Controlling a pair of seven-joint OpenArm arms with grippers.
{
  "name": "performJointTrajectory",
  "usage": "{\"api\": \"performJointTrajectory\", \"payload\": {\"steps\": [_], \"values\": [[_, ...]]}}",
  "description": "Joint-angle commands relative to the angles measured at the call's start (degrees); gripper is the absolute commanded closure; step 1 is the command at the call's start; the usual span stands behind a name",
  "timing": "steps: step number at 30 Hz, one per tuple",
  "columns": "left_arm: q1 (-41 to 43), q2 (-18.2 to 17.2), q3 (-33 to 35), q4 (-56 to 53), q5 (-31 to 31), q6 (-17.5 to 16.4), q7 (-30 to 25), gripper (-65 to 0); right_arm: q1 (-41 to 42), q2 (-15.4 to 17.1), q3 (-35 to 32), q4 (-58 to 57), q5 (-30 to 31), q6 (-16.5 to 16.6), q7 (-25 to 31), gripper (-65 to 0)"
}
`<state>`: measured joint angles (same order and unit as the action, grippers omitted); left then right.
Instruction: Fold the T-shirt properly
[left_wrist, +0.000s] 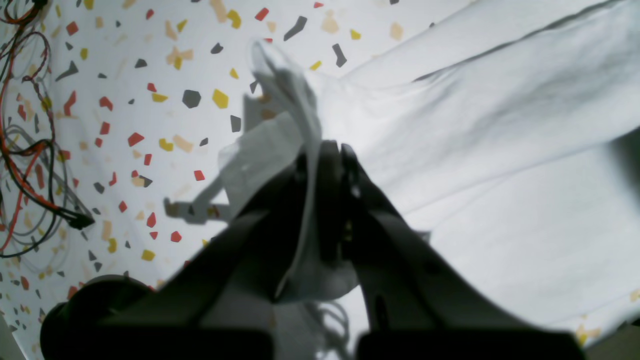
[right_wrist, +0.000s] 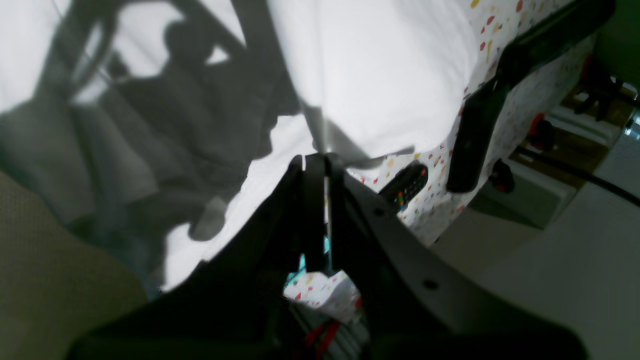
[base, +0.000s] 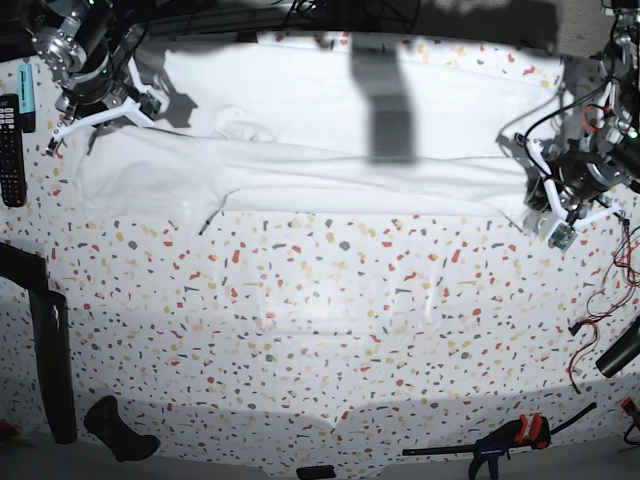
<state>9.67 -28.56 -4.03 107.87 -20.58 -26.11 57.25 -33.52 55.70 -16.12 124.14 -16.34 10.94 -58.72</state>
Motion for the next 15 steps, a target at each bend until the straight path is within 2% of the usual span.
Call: {"api": "performJointTrajectory", "payload": {"steps": [1, 3, 5, 7, 8, 12, 15], "values": [[-0.61, -0.83, -0.44, 0.96, 0.04, 0.00, 0.24, 0.0, 0.00, 0.94, 0.57, 0.90, -1.03, -0.28, -1.44, -8.3], [-0.59, -0.85, -0.44, 0.96, 0.24, 0.00, 1.99, -0.2, 0.00, 0.94, 0.57, 0.90, -1.09, -0.28, -1.68, -23.5], [-0.31, -0.85, -0.44, 0.96, 1.64, 0.00, 2.84, -12.1, 0.02, 0.94, 0.57, 0.90, -1.09, -0.33, -1.53, -32.0], [0.22, -0.85, -0.44, 0.96, 3.78, 0.04, 2.75, -19.6, 0.00, 0.96, 0.57, 0.90, -1.27, -0.31, -1.66, -32.8], [0.72, -0.87, -0.44, 0.96, 4.66, 0.04, 2.71, -20.7, 0.02, 0.96, 0.57, 0.90, -1.29, -0.31, -1.81, -32.8], [2.34, -0.87, -0.44, 0.96, 5.70, 0.04, 2.71, -20.7, 0.02, 0.96, 0.57, 0.92, -1.29, -0.57, -1.49, -32.8], [2.36, -0.85, -0.44, 0.98, 6.19, 0.33, 0.72, -20.7, 0.04, 0.98, 0.57, 2.16, -1.27, -1.36, 1.38, -32.7]]}}
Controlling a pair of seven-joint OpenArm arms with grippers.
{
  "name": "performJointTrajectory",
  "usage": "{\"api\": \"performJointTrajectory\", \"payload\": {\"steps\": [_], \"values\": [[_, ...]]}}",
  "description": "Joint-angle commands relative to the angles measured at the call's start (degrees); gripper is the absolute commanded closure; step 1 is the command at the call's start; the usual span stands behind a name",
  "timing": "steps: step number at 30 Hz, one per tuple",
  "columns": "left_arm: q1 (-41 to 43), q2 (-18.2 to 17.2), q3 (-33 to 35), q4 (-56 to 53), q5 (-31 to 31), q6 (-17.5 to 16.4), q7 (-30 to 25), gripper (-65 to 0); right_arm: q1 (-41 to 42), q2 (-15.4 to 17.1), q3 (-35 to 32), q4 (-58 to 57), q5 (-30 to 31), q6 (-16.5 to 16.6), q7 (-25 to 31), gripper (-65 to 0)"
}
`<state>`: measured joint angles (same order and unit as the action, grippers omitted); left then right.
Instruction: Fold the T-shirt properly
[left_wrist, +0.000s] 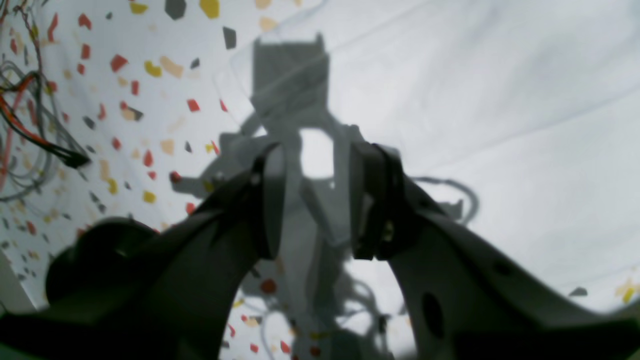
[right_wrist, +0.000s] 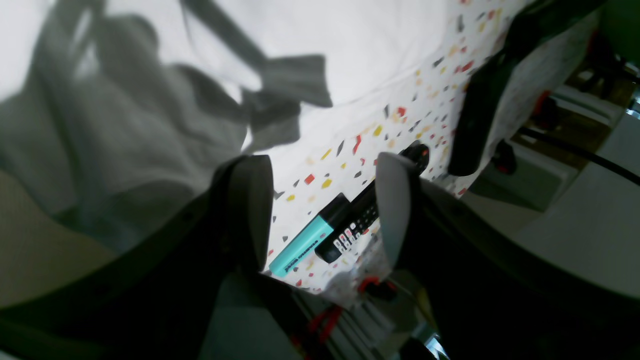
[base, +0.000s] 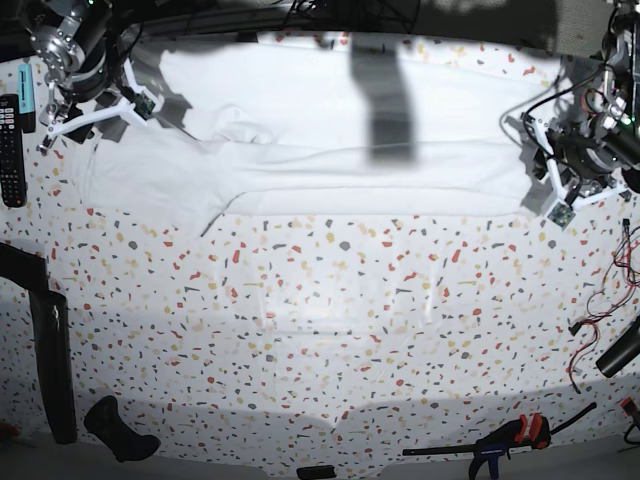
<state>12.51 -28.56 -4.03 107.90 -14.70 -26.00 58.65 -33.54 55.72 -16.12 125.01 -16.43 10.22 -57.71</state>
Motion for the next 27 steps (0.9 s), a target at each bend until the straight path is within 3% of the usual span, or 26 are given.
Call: {"api": "performJointTrajectory", "payload": {"steps": [1, 4, 7, 12, 17, 19, 21, 27], "values": [[-0.48, -0.85, -0.44, 0.96, 0.35, 0.96, -2.05, -20.7, 0.07, 0.94, 0.57, 2.25, -1.16, -1.18, 1.70, -32.7], [-0.83, -0.85, -0.44, 0.96, 0.33, 4.46, -5.64, -20.7, 0.24, 0.87, 0.57, 6.86, -0.85, -4.02, 4.52, -32.7], [-2.08, -0.85, -0.44, 0.96, 0.33, 5.95, -5.55, -20.7, 1.40, -1.11, 1.20, 9.99, -0.48, -6.25, 4.92, -32.7], [-2.43, -0.83, -0.44, 0.96, -0.22, 5.92, -5.51, -20.7, 6.34, -8.39, 5.40, 8.85, 7.23, -6.88, 5.51, -32.7], [-2.38, -0.83, -0.44, 0.94, -0.33, 5.92, -5.57, -20.7, 12.37, -17.11, 14.08, 1.40, 15.52, -6.82, 5.90, -32.7], [-2.36, -0.83, -0.44, 0.96, -0.35, 5.92, -5.57, -20.7, 15.30, -19.87, 17.88, -2.21, 19.65, -5.62, 6.10, -32.6], [-2.38, -0.83, -0.44, 0.96, -0.35, 5.92, -5.62, -20.7, 18.32, -21.44, 21.09, -5.49, 24.70, -2.40, 6.29, -32.5], [-2.36, -0.83, -0.44, 0.96, -0.35, 5.92, -5.62, -20.7, 25.59, -21.70, 24.79, -13.68, 34.29, 6.54, 3.67, -32.5]]}}
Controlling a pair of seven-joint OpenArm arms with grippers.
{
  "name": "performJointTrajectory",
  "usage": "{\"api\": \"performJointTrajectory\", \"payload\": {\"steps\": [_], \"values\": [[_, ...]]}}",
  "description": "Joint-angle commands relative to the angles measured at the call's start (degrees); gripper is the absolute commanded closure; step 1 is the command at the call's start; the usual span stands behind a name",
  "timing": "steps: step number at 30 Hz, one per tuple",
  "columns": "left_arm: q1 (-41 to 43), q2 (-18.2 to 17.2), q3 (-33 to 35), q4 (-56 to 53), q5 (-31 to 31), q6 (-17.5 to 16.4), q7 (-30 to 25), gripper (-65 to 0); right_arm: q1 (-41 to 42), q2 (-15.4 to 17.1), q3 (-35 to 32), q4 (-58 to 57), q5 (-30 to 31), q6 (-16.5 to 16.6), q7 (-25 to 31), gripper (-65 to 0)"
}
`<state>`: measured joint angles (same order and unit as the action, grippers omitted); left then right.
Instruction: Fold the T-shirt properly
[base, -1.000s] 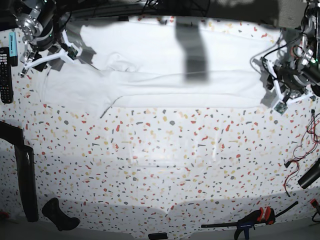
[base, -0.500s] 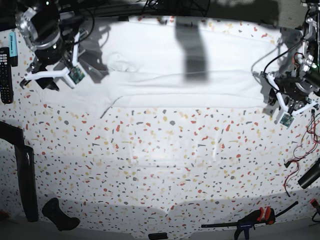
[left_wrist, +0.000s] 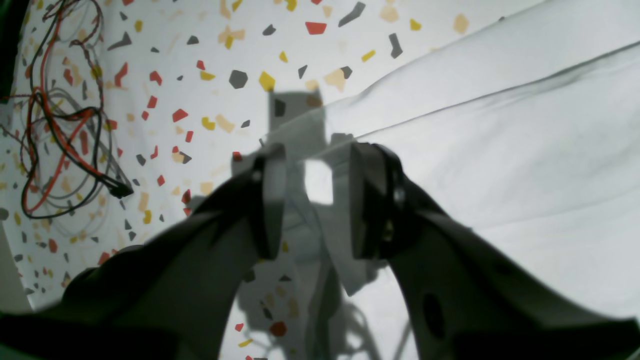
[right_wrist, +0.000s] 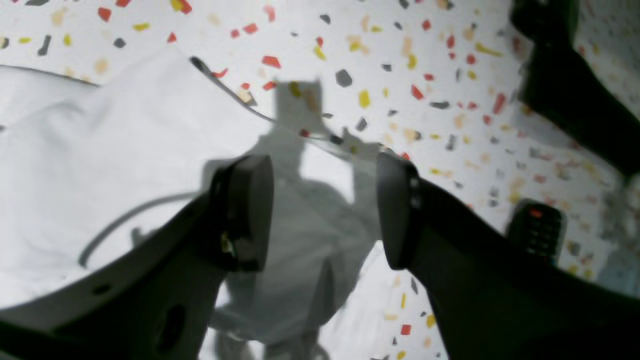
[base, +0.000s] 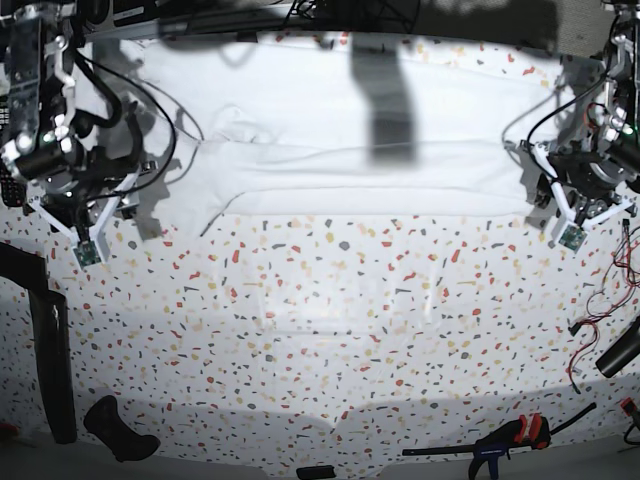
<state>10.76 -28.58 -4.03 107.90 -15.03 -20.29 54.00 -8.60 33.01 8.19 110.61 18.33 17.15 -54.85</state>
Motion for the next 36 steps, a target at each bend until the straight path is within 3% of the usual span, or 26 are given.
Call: {"api": "performJointTrajectory", "payload": {"steps": [1, 9, 13, 18, 22, 29, 31, 34, 36], "values": [[-0.61, -0.81, -0.44, 0.96, -0.02, 0.22, -0.96, -20.7, 1.84, 1.27, 0.48, -0.61, 0.55, 1.05, -0.15, -32.5], [-0.61, -0.79, -0.44, 0.94, -0.02, 0.22, -0.94, -20.7, 10.29, 6.54, 0.48, -14.43, 6.05, 5.62, -5.44, -32.5], [-0.61, -0.79, -0.44, 0.96, -0.02, 0.22, -0.94, -20.7, 14.12, 9.16, 0.48, -22.75, 16.11, 8.52, -8.22, -32.5], [-0.61, -0.79, -0.44, 0.96, -0.02, 0.22, -0.94, -20.7, 16.59, 9.53, 0.48, -28.68, 18.73, 11.08, -10.29, -32.5], [-0.61, -0.79, -0.44, 0.96, -0.02, 0.22, -0.94, -20.7, 16.52, 9.51, 0.48, -30.05, 24.48, 12.44, -12.66, -32.5], [-0.61, -0.81, -0.44, 0.96, 0.00, 0.22, -0.94, -20.7, 16.52, 9.55, 0.48, -30.12, 27.56, 12.46, -15.91, -11.3], [-0.61, -0.81, -0.44, 0.96, 0.00, 0.22, -0.94, -20.7, 16.52, 9.55, 0.48, -30.10, 27.56, 12.46, -16.81, -2.1], [-0.61, -0.79, -0.44, 0.96, 0.00, 0.22, -0.92, -20.7, 16.52, 9.55, 0.48, -29.77, 27.56, 12.57, -17.25, 0.0], [-0.61, -0.81, -0.44, 0.96, 0.00, 0.22, -0.92, -20.7, 16.52, 9.55, 0.48, -28.70, 28.57, 15.67, -17.33, 0.0]]}}
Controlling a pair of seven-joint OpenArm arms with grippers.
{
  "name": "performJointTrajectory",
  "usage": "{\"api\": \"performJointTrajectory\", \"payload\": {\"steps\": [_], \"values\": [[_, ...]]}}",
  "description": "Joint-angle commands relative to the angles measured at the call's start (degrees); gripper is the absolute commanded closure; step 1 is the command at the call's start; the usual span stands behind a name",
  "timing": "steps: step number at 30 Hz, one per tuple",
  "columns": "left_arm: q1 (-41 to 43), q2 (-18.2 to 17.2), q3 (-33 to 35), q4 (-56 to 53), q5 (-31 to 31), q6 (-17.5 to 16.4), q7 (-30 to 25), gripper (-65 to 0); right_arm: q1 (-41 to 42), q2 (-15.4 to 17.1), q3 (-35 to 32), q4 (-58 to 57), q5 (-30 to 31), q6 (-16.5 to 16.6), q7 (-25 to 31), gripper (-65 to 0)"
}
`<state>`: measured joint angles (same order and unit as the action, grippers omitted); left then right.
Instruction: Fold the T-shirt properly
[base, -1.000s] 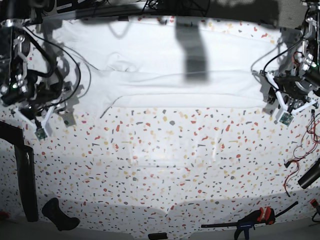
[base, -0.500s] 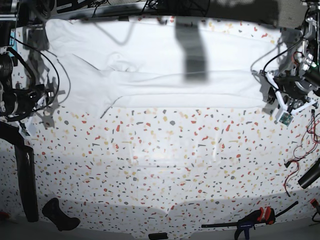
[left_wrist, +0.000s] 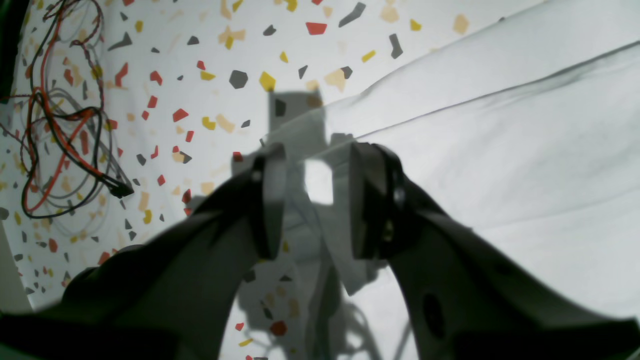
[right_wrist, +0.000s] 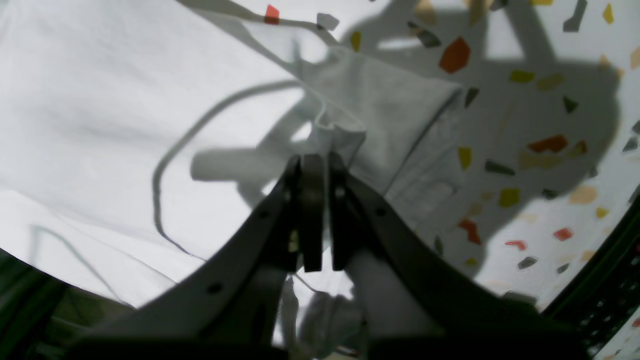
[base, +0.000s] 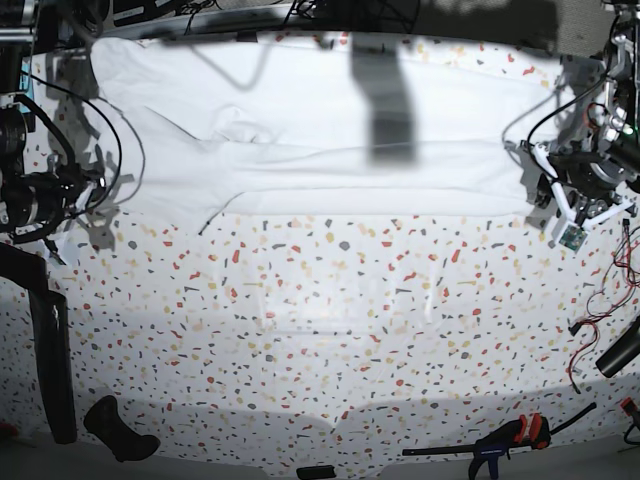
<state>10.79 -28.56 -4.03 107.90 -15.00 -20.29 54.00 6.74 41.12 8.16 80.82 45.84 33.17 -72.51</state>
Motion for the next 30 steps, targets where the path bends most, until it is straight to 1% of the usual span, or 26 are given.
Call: {"api": "performJointTrajectory", "payload": {"steps": [1, 2, 3, 5, 6, 8, 10, 15, 19, 20, 22, 24, 27, 30], "values": [[-0.63, -0.83, -0.44, 0.94, -0.02, 0.22, -0.92, -20.7, 1.18, 1.44, 0.50, 2.01, 2.89, 2.19, -0.07, 0.0], [-0.63, -0.83, -0.44, 0.96, -0.02, 0.22, -0.94, -20.7, 1.14, 1.44, 0.50, 3.21, 5.27, 4.63, -0.48, 0.0], [-0.63, -0.83, -0.44, 0.96, -0.02, 0.22, -0.92, -20.7, 0.90, 1.49, 0.50, 4.63, 7.37, 5.49, -0.50, 0.0], [-0.63, -0.83, -0.44, 0.96, 0.00, 0.22, -0.92, -20.7, 0.48, 1.60, 0.50, 8.37, 10.16, 5.68, -0.50, 0.0], [-0.63, -0.83, -0.44, 0.94, 0.00, 0.22, -0.90, -20.7, 0.04, 1.70, 0.50, 10.69, 10.32, 5.88, -0.50, 0.0], [-0.63, -0.83, -0.44, 0.96, 0.00, 0.22, -0.90, -20.7, -1.70, 1.81, 0.50, 15.91, 10.29, 6.83, -0.52, 0.0], [-0.63, -0.83, -0.44, 0.94, 0.00, 0.22, -0.90, -20.7, -5.07, 2.21, 0.50, 21.31, 10.32, 6.83, -0.50, 0.0], [-0.66, -0.83, -0.44, 0.96, 0.07, 0.22, -0.92, -20.7, -17.25, 3.56, 0.50, 32.44, 10.32, 6.83, -0.50, 0.0], [-0.63, -0.83, -0.44, 0.96, 0.07, 0.22, -0.92, -20.7, -27.04, 5.66, 0.50, 40.11, 10.05, 6.83, -0.50, 0.0], [-0.66, -0.83, -0.44, 0.94, 0.07, 0.22, -0.92, -20.7, -29.22, 6.47, 0.50, 42.01, 10.10, 6.83, -1.01, 0.0], [-0.66, -0.83, -0.44, 0.94, 0.07, 0.22, -0.92, -20.7, -33.27, 7.93, 0.50, 45.57, 10.10, 6.83, -4.33, 0.0], [-0.66, -0.85, -0.44, 0.94, 0.04, 0.22, -0.92, -20.7, -37.31, 9.42, 0.50, 47.91, 10.10, 6.83, -7.49, 0.0], [-0.63, -0.83, -0.44, 0.96, 0.02, 0.22, -0.92, -20.7, -42.88, 11.39, 0.50, 48.54, 9.94, 6.83, -7.49, 0.0], [-0.66, -0.83, -0.44, 0.96, 0.02, 0.22, -0.94, -20.7, -47.58, 13.03, 0.50, 48.52, 5.84, 6.83, -7.49, 0.0]]}}
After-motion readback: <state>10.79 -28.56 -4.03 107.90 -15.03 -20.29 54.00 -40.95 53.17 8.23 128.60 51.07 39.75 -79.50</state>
